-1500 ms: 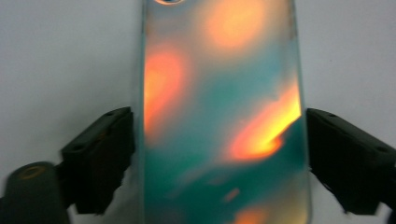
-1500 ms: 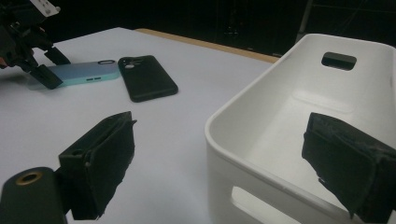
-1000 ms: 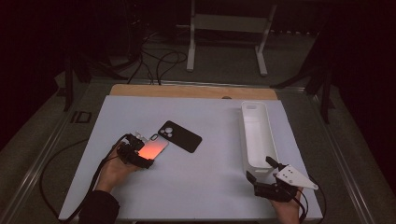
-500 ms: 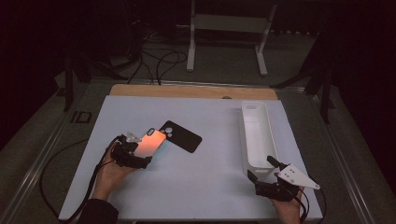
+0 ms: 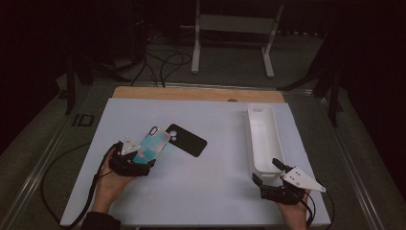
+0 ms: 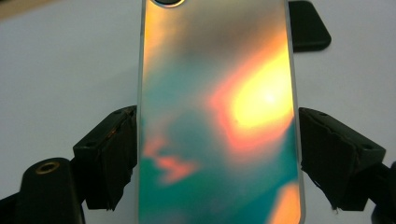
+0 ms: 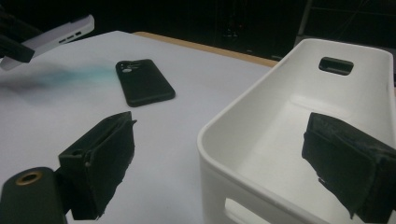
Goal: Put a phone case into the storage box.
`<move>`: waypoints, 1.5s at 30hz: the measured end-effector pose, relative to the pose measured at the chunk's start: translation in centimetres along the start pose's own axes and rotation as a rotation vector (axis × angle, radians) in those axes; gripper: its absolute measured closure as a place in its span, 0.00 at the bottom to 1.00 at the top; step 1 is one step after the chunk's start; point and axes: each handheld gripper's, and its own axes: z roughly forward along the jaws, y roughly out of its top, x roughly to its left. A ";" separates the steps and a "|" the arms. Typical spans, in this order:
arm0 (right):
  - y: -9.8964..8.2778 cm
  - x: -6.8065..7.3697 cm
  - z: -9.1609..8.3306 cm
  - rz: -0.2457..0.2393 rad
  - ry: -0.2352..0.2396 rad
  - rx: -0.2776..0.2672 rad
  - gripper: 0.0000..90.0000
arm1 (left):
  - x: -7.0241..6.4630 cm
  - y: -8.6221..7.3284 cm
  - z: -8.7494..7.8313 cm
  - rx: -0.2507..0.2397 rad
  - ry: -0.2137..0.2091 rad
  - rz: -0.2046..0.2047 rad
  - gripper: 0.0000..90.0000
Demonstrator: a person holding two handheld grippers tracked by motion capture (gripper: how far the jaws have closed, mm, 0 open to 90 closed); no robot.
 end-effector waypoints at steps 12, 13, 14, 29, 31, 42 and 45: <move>1.8 -0.5 0.6 0.004 0.034 -0.008 0.10 | -1.4 1.0 -0.7 -0.093 -0.003 0.041 0.19; 2.1 -0.5 0.8 0.004 0.038 -0.006 0.10 | -1.7 1.4 -0.7 -0.100 -0.011 0.049 0.19; 2.6 -0.4 1.4 0.006 0.055 0.002 0.10 | -1.9 1.5 -0.7 -0.105 -0.016 0.052 0.19; 6.5 1.9 5.9 0.007 0.192 0.037 0.10 | -4.9 3.9 -0.7 -0.134 -0.072 0.130 0.19; 6.5 1.9 5.9 0.007 0.192 0.037 0.10 | -5.2 4.1 -0.7 -0.139 -0.075 0.139 0.19; 9.0 4.6 9.4 0.080 0.303 0.038 0.10 | -8.1 5.1 0.0 -0.144 -0.134 0.211 0.19; 9.5 5.3 10.1 0.086 0.333 0.052 0.12 | -8.5 5.1 0.0 -0.155 -0.147 0.220 0.19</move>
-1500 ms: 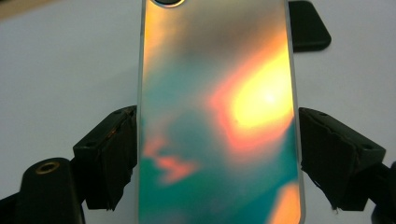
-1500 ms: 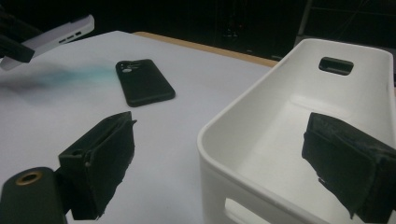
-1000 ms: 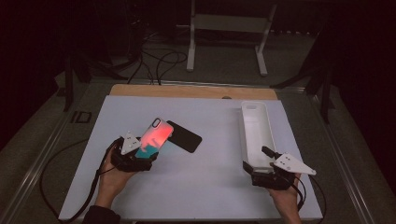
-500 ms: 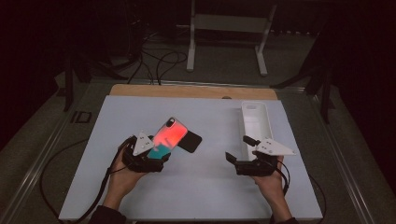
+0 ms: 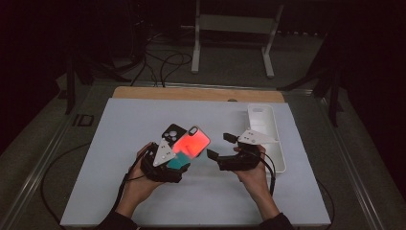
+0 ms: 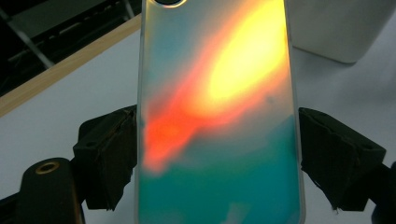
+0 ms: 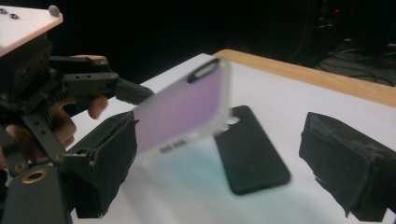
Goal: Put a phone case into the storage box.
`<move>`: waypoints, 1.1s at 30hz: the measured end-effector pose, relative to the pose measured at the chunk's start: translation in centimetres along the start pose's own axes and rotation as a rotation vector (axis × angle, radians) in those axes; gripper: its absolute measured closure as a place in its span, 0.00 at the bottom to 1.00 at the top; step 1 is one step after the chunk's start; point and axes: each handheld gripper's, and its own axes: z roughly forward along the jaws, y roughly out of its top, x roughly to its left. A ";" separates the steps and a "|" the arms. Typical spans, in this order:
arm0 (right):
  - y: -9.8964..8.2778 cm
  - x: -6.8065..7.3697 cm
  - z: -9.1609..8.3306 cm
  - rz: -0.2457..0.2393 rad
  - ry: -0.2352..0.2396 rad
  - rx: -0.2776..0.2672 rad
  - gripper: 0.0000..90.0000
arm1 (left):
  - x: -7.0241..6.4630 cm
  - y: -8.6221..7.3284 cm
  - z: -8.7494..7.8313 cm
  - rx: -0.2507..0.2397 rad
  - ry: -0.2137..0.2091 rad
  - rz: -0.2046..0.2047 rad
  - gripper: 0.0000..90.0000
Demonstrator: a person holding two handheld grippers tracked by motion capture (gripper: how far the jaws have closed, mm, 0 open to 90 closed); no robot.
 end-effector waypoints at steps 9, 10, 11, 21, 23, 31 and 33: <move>0.4 1.0 1.8 0.043 0.051 0.035 0.19 | -1.1 0.5 -0.1 -0.044 -0.020 0.025 0.19; 0.3 1.1 2.2 0.057 0.051 0.049 0.26 | -1.2 0.6 -0.1 -0.049 -0.017 0.027 0.19; 0.3 1.1 2.2 0.057 0.051 0.049 0.26 | -1.2 0.6 -0.1 -0.049 -0.017 0.027 0.19; 0.0 1.6 3.3 0.141 0.143 0.101 0.74 | -1.7 0.4 0.4 -0.048 -0.021 0.039 0.19; 0.0 1.7 3.4 0.148 0.160 0.104 0.83 | -1.8 0.3 0.7 -0.038 -0.015 0.043 0.19; 0.1 2.3 3.9 0.150 0.159 0.125 0.91 | -2.0 0.1 1.1 -0.015 0.026 0.050 0.18; 0.1 2.4 3.9 0.147 0.157 0.121 0.95 | -1.9 0.1 1.1 -0.013 0.024 0.044 0.19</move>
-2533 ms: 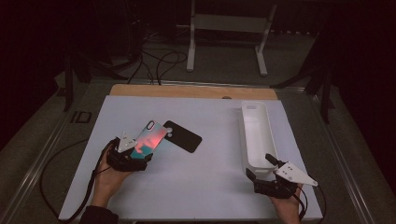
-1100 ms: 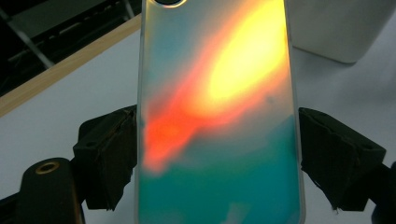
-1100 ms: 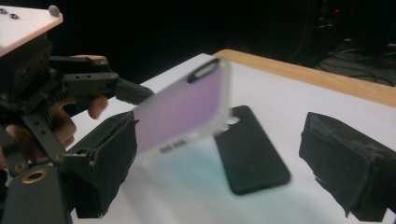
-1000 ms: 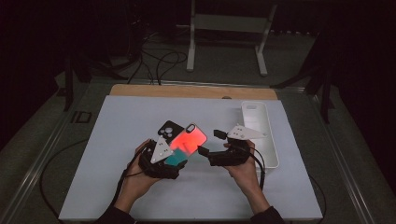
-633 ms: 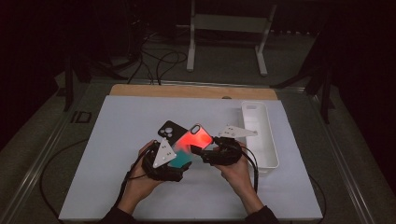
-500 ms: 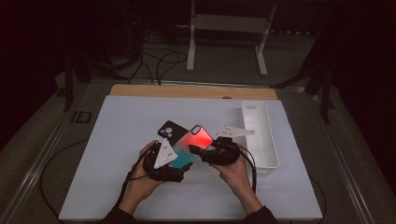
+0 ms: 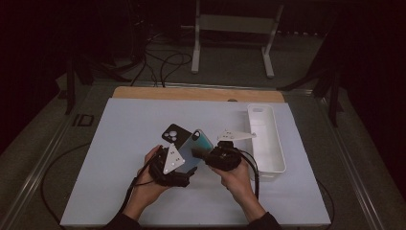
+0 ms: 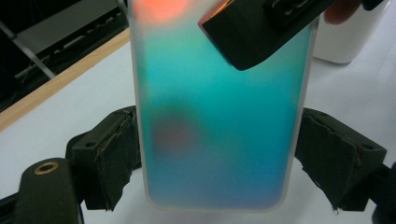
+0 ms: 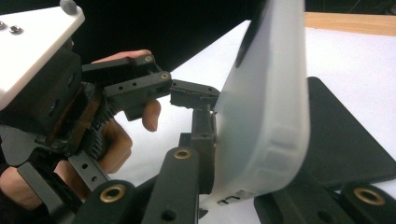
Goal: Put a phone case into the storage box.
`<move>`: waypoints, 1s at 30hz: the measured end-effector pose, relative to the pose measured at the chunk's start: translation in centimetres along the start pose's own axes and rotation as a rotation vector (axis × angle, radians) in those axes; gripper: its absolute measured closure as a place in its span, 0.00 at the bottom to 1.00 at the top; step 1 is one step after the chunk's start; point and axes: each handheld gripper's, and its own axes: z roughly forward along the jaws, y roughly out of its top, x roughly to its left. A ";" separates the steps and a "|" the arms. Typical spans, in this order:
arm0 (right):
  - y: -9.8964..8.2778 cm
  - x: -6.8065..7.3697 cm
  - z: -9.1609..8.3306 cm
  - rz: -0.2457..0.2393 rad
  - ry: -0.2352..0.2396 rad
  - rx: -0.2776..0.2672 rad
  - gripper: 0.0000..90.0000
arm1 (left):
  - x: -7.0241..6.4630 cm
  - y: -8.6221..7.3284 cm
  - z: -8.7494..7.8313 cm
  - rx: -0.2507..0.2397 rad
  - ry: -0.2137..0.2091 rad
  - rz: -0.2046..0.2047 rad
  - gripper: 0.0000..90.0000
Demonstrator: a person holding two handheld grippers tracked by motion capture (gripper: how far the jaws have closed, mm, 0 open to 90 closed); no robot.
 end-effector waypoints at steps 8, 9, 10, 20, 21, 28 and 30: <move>0.3 0.1 -0.6 -0.045 -0.056 -0.012 0.96 | 0.8 0.0 -0.6 -0.026 -0.058 -0.053 0.12; 0.3 0.1 -0.7 -0.048 -0.055 -0.017 0.96 | 0.9 0.0 -0.7 -0.027 -0.075 -0.062 0.12; 0.3 0.1 -0.9 -0.050 -0.054 -0.020 0.96 | 1.1 0.0 -0.8 -0.031 -0.091 -0.073 0.10; 0.7 0.9 -3.0 -0.155 0.063 -0.045 0.96 | 1.7 -0.2 -0.8 -0.051 -0.286 -0.151 0.01; 0.7 1.0 -3.1 -0.162 0.078 -0.044 0.96 | 1.7 -0.2 -0.8 -0.055 -0.304 -0.155 0.01; 0.9 1.5 -2.9 -0.182 0.189 -0.028 0.96 | 1.8 -0.4 -1.0 -0.078 -0.363 -0.154 0.11; 0.9 1.5 -2.7 -0.181 0.203 -0.020 0.96 | 1.9 -0.4 -1.1 -0.083 -0.372 -0.152 0.19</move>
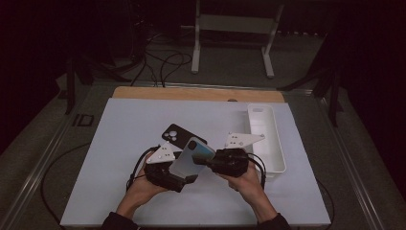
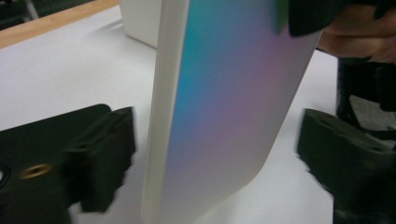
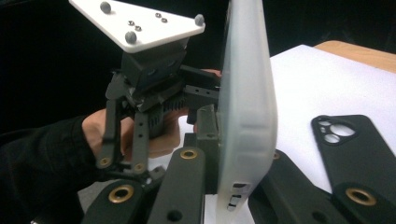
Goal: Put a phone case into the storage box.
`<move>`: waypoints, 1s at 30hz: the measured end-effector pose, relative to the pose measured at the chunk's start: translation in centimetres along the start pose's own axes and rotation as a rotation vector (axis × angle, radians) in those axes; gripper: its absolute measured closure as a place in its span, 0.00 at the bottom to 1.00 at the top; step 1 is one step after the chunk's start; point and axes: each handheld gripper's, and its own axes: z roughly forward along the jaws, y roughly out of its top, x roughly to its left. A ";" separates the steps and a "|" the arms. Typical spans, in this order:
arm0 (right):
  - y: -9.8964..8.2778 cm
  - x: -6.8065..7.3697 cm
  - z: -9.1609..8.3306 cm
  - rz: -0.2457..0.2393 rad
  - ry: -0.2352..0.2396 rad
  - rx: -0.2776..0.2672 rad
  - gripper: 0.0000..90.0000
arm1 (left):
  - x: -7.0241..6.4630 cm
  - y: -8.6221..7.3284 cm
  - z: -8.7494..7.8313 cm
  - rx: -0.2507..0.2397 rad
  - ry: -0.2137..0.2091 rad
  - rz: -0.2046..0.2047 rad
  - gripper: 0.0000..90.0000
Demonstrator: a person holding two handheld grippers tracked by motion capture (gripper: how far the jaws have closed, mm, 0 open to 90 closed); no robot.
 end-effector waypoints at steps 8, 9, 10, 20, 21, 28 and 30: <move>-0.2 -0.6 -0.1 -0.001 0.030 0.013 0.96 | 0.2 -0.3 -0.4 -0.006 -0.067 0.011 0.52; -0.1 -0.7 -0.2 -0.003 0.026 0.013 0.95 | 0.2 -0.4 -0.3 -0.005 -0.075 0.014 0.55; -0.1 -0.8 -0.4 -0.009 0.026 0.014 0.95 | 0.2 -0.4 -0.3 -0.006 -0.084 0.014 0.57; 0.0 -1.2 -0.6 -0.010 -0.036 0.009 0.63 | 0.1 -0.4 -0.2 -0.011 -0.106 0.023 0.84; 0.0 -1.1 -0.4 -0.011 -0.052 0.011 0.54 | 0.1 -0.4 -0.1 -0.013 -0.104 0.026 0.88; 0.0 -0.7 0.1 -0.019 -0.147 0.040 0.29 | 0.0 -0.2 -0.5 -0.022 -0.034 0.035 0.90; 0.0 -0.6 0.0 -0.012 -0.182 0.031 0.21 | 0.2 -0.3 -0.7 -0.030 -0.008 0.028 0.90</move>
